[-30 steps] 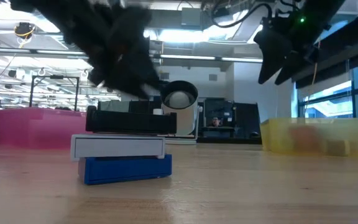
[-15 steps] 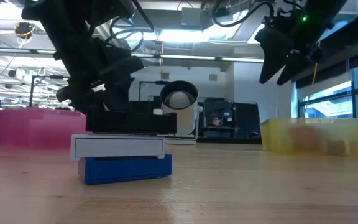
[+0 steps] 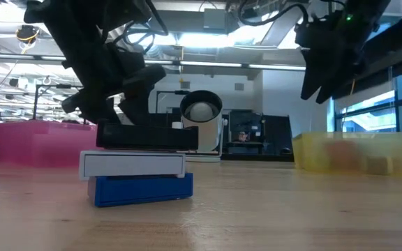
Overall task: Pick & Place Office items
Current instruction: Put the red digital timer into the pink bin
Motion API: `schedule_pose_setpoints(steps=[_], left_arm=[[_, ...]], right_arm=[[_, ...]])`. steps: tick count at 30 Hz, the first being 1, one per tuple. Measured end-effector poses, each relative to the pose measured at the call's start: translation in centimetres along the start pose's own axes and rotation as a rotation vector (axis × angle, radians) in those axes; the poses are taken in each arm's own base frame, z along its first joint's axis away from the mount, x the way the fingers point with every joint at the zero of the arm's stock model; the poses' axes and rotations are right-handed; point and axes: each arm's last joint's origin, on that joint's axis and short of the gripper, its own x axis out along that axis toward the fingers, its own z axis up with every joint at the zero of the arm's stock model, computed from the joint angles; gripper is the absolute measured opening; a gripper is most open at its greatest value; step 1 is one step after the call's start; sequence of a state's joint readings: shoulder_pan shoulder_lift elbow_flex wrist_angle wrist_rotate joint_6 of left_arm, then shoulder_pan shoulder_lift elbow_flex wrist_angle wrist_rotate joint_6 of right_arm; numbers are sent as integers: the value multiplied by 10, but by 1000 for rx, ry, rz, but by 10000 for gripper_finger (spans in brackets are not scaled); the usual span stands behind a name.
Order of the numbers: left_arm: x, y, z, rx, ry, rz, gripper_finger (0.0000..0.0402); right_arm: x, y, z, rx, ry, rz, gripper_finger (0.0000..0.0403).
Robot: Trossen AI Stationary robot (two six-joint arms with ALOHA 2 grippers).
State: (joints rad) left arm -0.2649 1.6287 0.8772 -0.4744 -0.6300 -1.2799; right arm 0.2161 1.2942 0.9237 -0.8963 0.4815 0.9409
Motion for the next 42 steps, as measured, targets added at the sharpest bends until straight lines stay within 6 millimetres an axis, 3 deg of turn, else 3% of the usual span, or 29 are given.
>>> schedule_pose_setpoints(steps=[14,25,42], left_arm=[[-4,-14,0,74,-18,-123,263],[-3,2,-7,-57,108,8,263],[7,13,-15,-145,44,175,263]], right_arm=[[0,3,-3,-2,107,81,317],[0,3,-3,-1,107,81,317],[0,5,-2,13,93,101,317]])
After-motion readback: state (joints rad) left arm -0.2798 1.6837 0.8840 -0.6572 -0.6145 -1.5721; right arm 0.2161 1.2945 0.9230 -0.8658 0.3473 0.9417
